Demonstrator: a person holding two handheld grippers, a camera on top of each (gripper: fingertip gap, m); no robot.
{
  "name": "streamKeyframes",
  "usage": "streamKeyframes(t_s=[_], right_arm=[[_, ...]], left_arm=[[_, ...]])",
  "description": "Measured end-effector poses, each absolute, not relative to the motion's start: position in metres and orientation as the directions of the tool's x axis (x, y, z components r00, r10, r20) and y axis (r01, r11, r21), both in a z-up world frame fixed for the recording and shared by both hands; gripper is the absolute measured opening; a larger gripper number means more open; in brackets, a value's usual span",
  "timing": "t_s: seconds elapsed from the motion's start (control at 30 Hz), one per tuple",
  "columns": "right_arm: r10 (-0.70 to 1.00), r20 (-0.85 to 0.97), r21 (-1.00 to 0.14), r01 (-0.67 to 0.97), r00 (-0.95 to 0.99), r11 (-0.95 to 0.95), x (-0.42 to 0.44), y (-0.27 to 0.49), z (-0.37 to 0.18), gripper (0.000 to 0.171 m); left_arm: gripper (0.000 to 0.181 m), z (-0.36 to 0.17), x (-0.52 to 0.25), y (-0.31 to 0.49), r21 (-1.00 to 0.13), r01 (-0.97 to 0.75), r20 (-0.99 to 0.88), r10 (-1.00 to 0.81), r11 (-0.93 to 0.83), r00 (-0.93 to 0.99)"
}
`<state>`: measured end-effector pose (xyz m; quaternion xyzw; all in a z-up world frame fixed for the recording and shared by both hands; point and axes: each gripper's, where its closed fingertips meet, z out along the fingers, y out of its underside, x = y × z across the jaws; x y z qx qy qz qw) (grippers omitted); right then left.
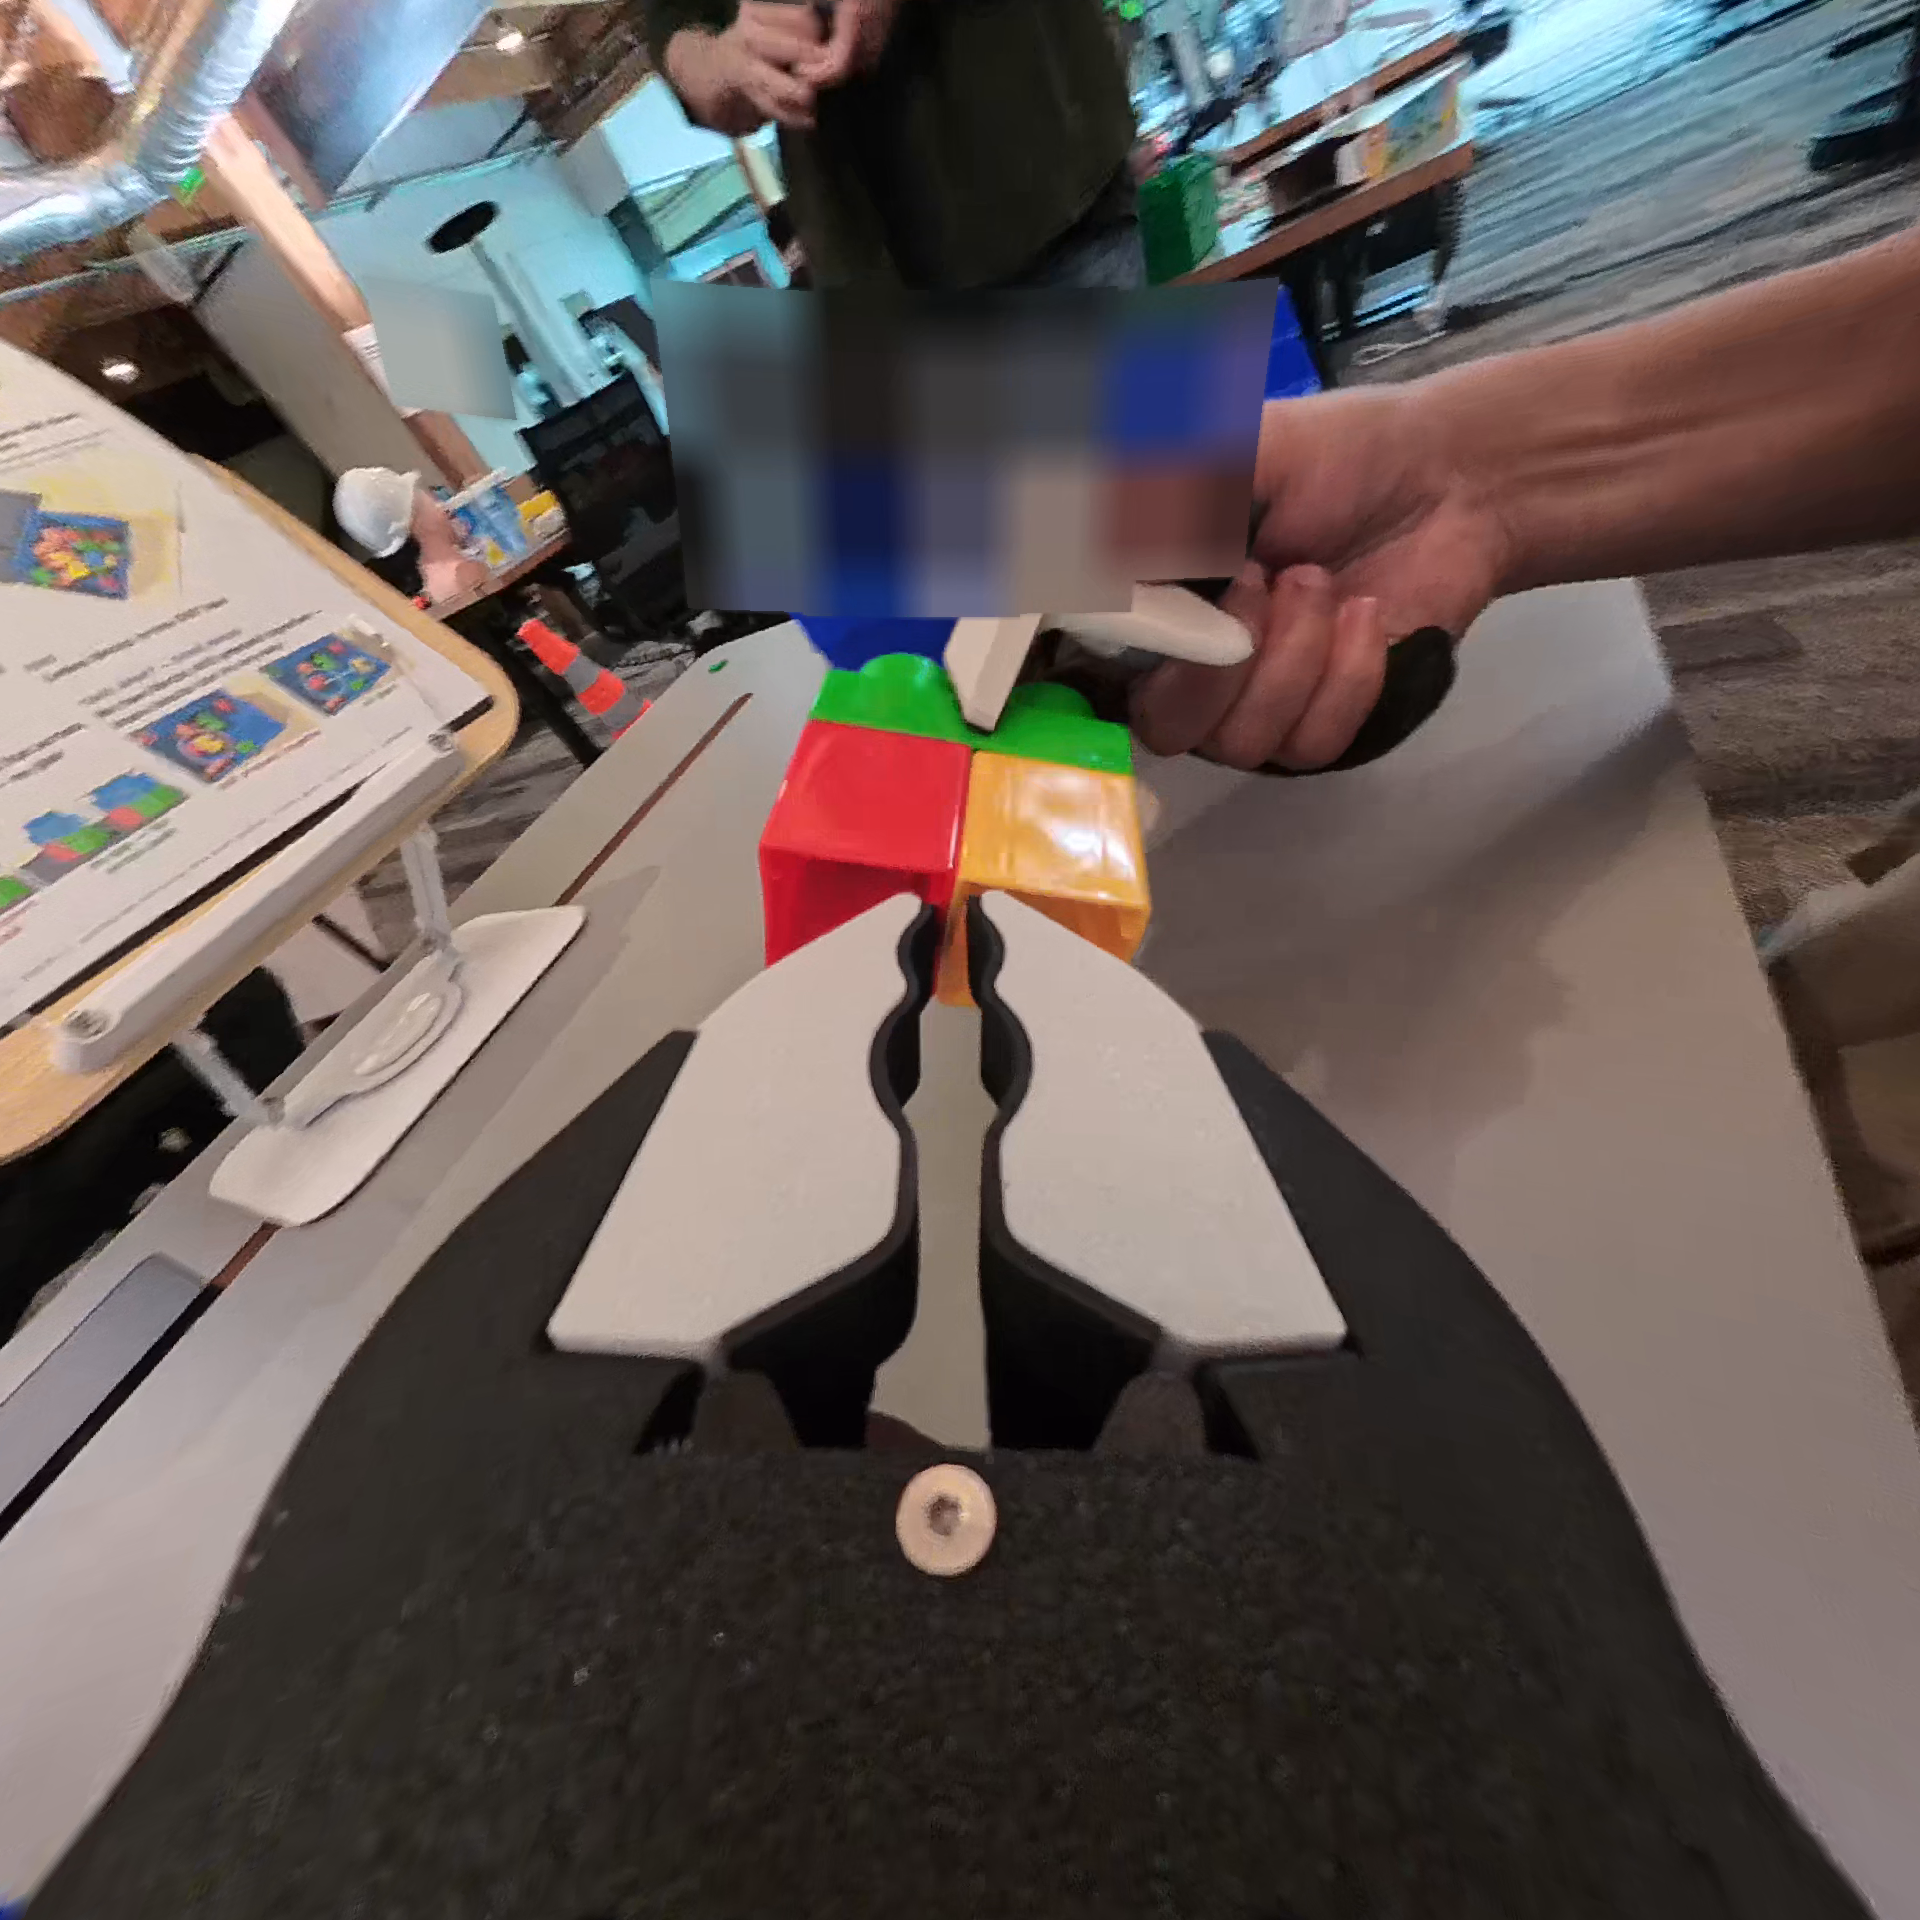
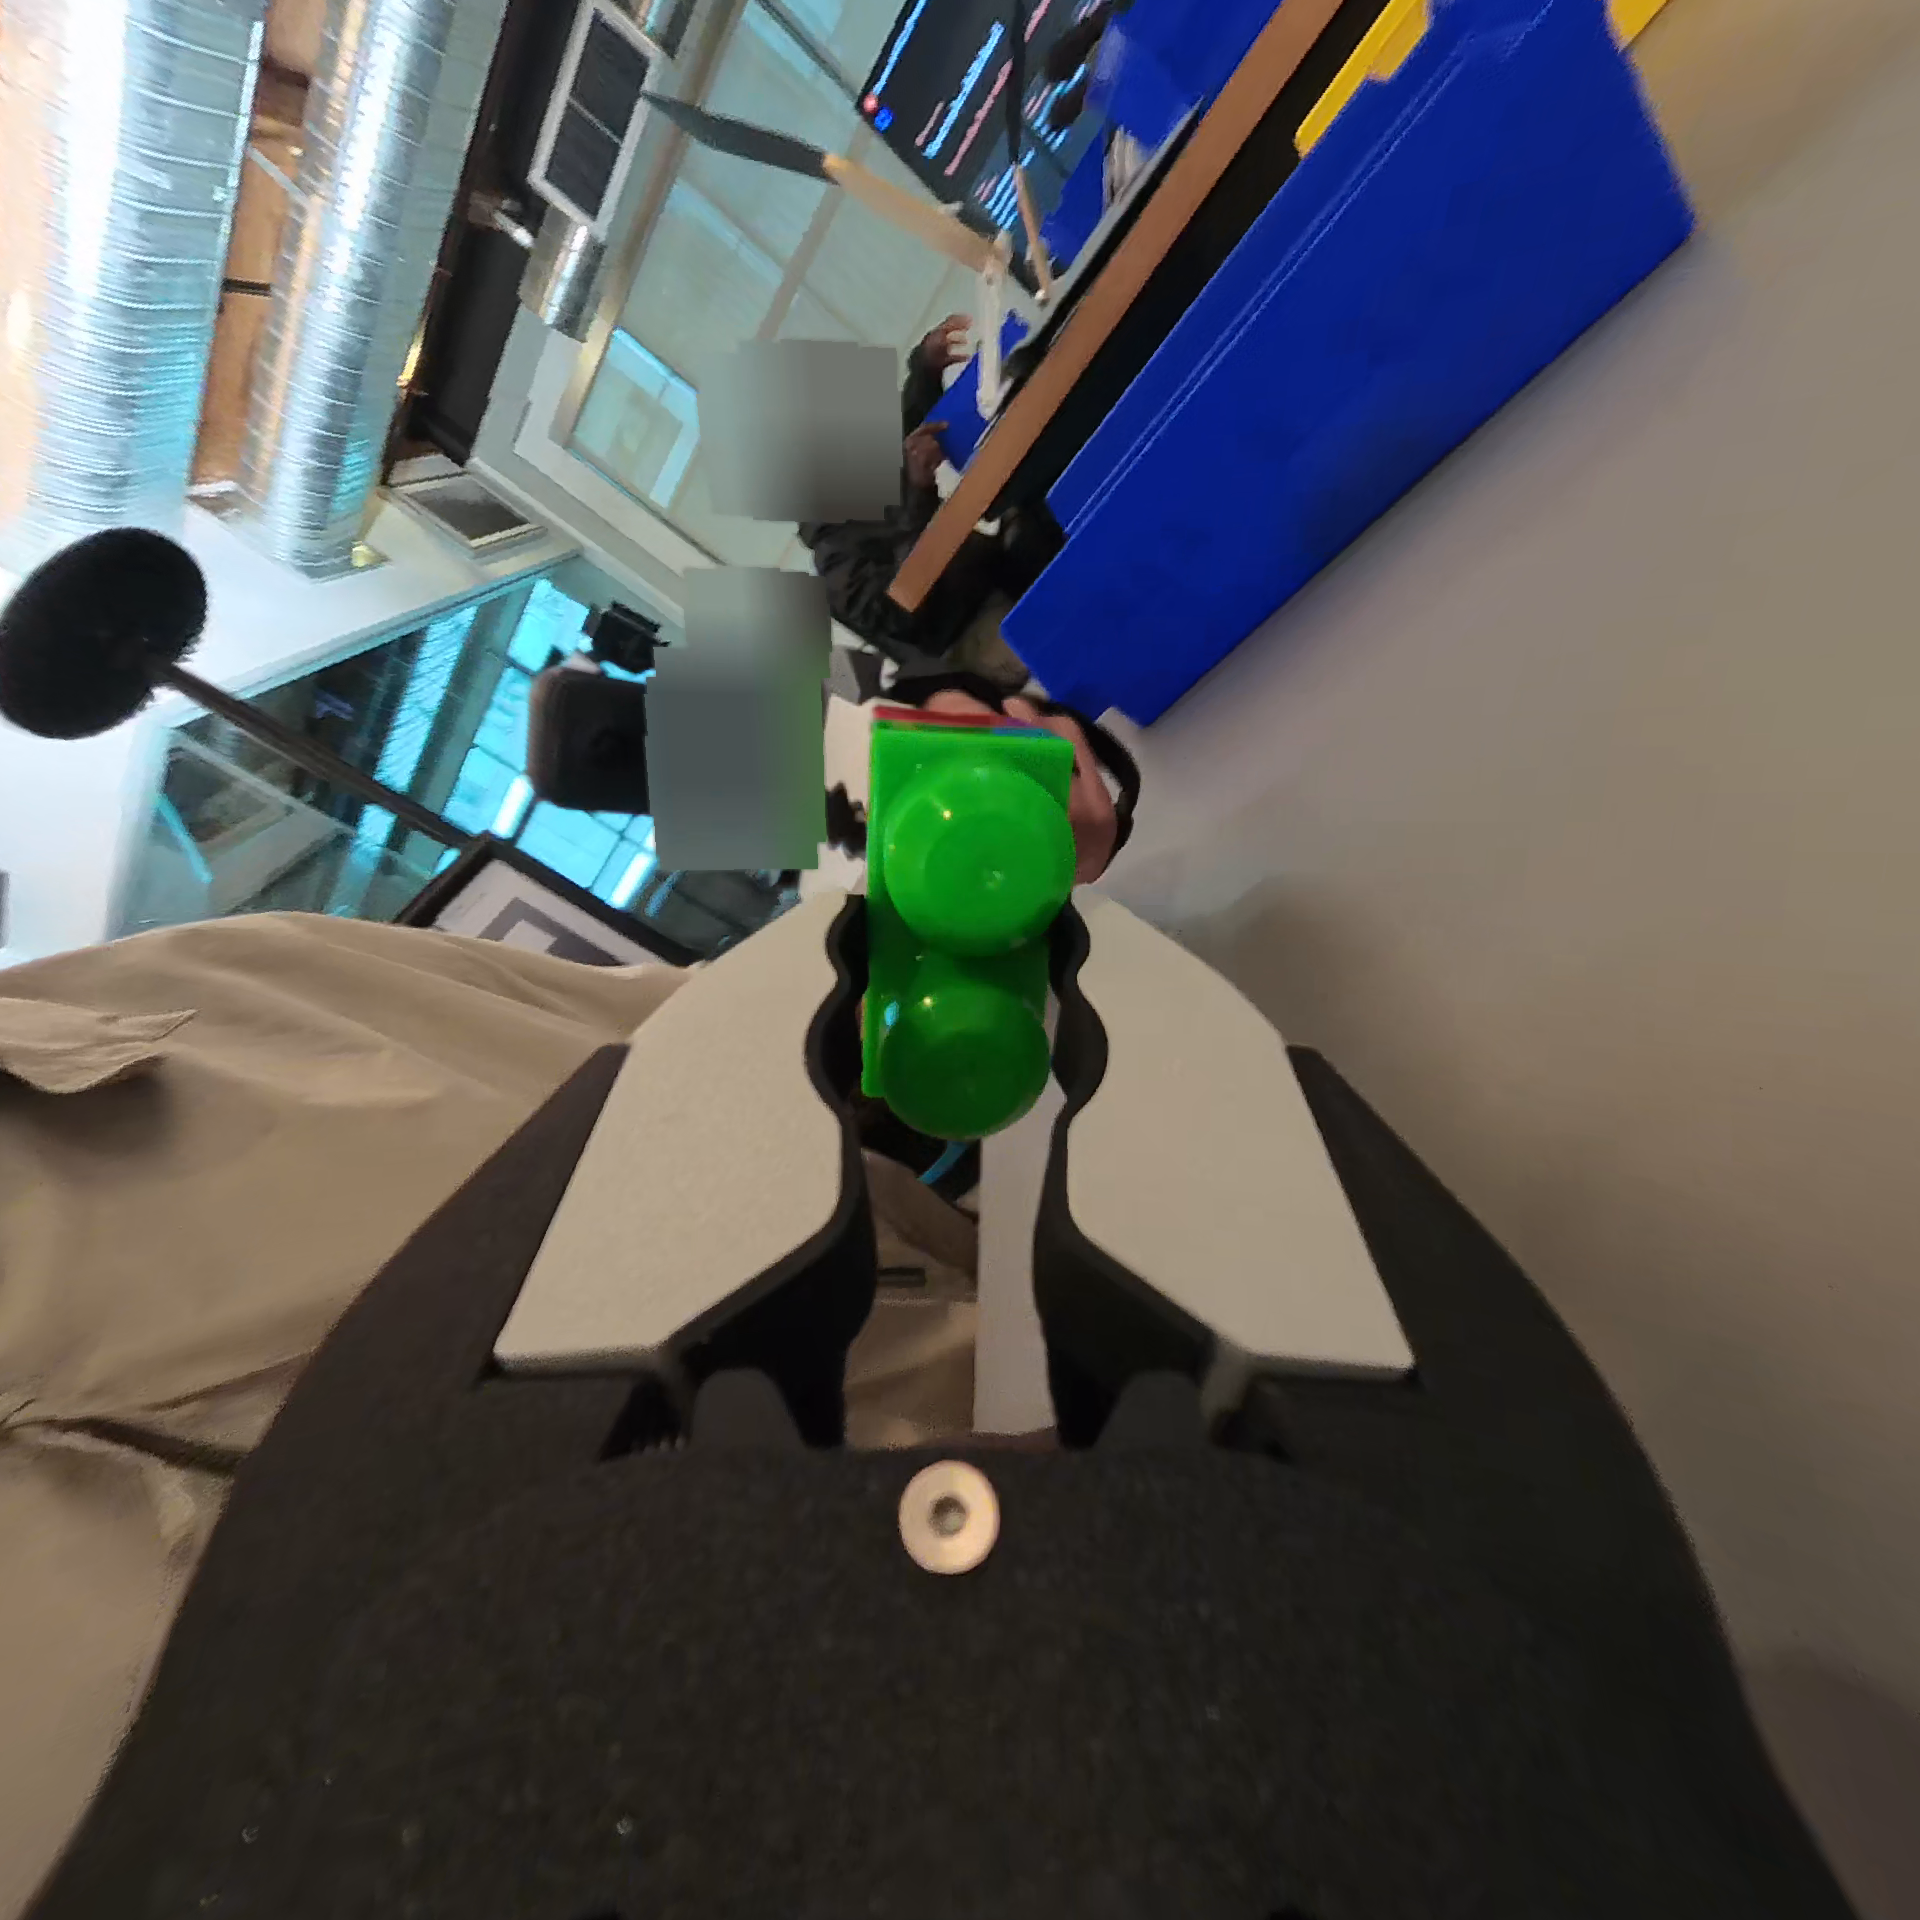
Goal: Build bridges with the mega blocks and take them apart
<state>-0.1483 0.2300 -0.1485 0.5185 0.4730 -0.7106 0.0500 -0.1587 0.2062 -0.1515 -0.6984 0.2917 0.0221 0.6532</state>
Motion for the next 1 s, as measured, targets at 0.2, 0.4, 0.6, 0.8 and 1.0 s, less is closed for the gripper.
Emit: streamKeyframes(t_s=[0.2,0.4,0.6,0.8,1.0], right_arm=[[0.698,-0.649,-0.74,0.464,-0.303,-0.487,-0.155,0.261,-0.158,0.034],[0.959,-0.283,-0.889,0.378,-0.008,-0.259,-0.15,0.299,-0.174,0.034],[0.974,-0.06,-0.937,0.324,0.217,-0.129,-0.137,0.311,-0.173,0.034],[0.962,-0.046,-0.941,0.31,0.27,-0.132,-0.126,0.313,-0.171,0.034],[0.953,-0.051,-0.943,0.3,0.3,-0.144,-0.116,0.319,-0.166,0.034]], left_arm=[[0.037,-0.143,-0.199,0.207,-0.934,-0.351,-0.338,-0.159,-0.062,0.928],[0.086,-0.159,-0.259,0.195,-0.986,-0.015,-0.055,0.242,-0.166,0.969],[0.109,-0.181,-0.263,0.189,-0.969,0.113,0.026,0.364,-0.218,0.931],[0.105,-0.182,-0.257,0.189,-0.971,0.099,0.01,0.377,-0.219,0.926],[0.096,-0.183,-0.25,0.192,-0.971,0.111,0.029,0.355,-0.213,0.934]])
